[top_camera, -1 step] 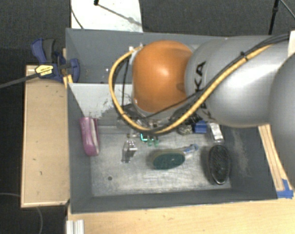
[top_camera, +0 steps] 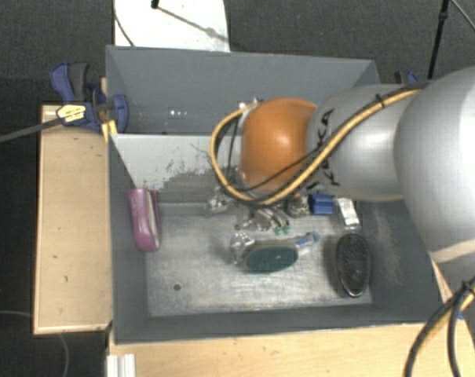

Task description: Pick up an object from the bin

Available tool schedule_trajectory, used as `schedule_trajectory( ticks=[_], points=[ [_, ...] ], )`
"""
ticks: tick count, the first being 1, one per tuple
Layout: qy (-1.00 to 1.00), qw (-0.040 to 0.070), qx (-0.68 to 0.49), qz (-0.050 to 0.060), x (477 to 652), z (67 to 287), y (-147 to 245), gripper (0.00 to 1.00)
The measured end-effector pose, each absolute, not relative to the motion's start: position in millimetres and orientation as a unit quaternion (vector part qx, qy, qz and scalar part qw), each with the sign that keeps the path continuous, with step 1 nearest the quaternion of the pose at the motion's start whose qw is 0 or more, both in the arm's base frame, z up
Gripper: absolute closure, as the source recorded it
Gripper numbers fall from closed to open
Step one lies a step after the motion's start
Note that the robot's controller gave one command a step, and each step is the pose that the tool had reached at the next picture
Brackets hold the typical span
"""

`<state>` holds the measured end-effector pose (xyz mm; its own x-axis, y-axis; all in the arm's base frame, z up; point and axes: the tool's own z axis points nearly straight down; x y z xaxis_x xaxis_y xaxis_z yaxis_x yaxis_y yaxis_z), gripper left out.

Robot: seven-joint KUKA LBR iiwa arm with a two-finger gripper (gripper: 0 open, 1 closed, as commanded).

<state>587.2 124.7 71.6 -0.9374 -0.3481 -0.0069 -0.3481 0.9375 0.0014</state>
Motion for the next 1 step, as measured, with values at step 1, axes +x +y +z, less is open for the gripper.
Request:
schedule_trajectory(
  ticks=[1],
  points=[
    [0.964,-0.001,-0.265,-0.001,562.9,101.1,49.1,0.00]
  ],
)
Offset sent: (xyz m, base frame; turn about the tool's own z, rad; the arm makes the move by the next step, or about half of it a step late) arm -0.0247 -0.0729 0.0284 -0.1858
